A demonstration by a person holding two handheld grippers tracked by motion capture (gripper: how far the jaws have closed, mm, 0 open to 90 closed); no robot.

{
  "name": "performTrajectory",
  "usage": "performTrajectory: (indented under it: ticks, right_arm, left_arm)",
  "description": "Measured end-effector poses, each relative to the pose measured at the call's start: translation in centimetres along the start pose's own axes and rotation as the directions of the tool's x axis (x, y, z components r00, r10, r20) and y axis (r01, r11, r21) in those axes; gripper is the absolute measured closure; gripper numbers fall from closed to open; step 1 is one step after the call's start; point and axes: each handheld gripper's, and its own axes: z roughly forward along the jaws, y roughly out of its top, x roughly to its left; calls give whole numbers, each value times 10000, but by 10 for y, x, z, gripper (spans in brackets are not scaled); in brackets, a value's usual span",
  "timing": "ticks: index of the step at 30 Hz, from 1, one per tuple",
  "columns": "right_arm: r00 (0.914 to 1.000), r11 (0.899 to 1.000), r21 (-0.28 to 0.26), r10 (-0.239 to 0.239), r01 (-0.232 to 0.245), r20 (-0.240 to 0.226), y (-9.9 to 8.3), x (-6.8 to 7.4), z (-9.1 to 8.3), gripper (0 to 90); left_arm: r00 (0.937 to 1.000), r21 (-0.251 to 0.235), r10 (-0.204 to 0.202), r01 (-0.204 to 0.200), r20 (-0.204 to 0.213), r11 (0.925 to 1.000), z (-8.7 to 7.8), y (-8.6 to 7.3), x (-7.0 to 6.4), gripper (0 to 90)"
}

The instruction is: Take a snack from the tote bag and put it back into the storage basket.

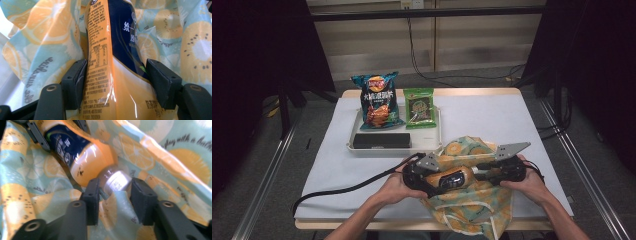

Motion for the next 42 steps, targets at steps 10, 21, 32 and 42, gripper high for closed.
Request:
performTrajectory:
  ticks: [10, 21, 32, 42]
  right_arm:
    - [10000, 9998, 193, -23, 21, 92, -1, 1, 1, 632]
    - [10000, 9999, 153, -43, 42, 90, 0, 2, 3, 643]
    - [9999, 9999, 165, -50, 48, 144, 2, 4, 4, 643]
    - [9998, 9997, -257, 25, -29, -178, 4, 8, -4, 577]
  left_arm:
    - [9981, -690, -554, 573, 284, 9960, -9, 15, 5, 384]
    - [9979, 301, -581, 572, 282, 9979, 18, 25, 5, 368]
    - [9983, 1278, -589, 588, -27, 9901, 32, 34, 6, 348]
    - [9999, 1066, -61, 52, 84, 9943, 28, 30, 2, 393]
